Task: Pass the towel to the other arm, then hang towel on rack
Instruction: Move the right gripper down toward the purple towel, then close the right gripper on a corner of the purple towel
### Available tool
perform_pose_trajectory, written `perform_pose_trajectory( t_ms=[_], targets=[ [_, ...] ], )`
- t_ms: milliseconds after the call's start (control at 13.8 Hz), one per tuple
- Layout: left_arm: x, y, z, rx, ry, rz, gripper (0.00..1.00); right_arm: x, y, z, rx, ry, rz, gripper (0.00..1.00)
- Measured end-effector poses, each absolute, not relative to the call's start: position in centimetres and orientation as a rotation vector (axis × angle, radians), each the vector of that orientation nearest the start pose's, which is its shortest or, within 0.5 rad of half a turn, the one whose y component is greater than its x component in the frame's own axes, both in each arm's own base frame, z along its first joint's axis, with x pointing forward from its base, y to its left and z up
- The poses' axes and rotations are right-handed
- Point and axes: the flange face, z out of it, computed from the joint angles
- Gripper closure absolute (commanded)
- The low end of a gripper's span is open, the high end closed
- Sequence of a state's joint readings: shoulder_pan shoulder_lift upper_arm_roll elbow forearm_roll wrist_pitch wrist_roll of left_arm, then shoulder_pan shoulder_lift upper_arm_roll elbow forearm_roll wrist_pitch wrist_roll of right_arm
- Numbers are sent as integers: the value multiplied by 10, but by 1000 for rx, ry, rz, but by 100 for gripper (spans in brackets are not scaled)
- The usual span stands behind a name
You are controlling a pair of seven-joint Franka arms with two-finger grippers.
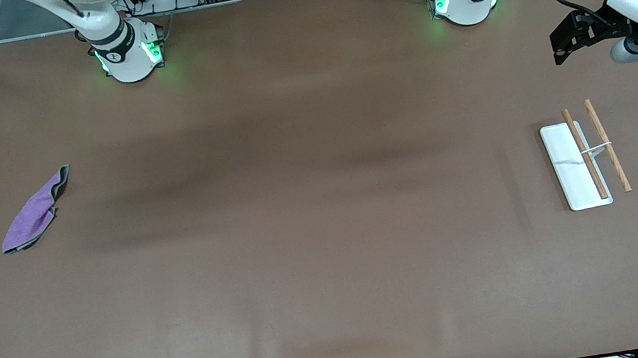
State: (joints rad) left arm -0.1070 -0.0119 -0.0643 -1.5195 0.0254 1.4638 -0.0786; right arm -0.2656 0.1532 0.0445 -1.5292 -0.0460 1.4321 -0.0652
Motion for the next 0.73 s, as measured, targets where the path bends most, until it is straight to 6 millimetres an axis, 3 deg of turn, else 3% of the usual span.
perform_pose_trajectory(
  t_ms=[364, 582, 727],
  targets=[
    [533, -86, 646, -3107, 132, 63, 0, 555, -184, 460, -3117, 233, 446, 0],
    [533, -86, 645, -3107, 130, 64, 0, 533, -230, 396, -3106, 168, 394, 0],
    [534, -86, 643, -3107, 130, 70, 0, 516, -250, 359, -3088, 131, 396, 0]
  ],
)
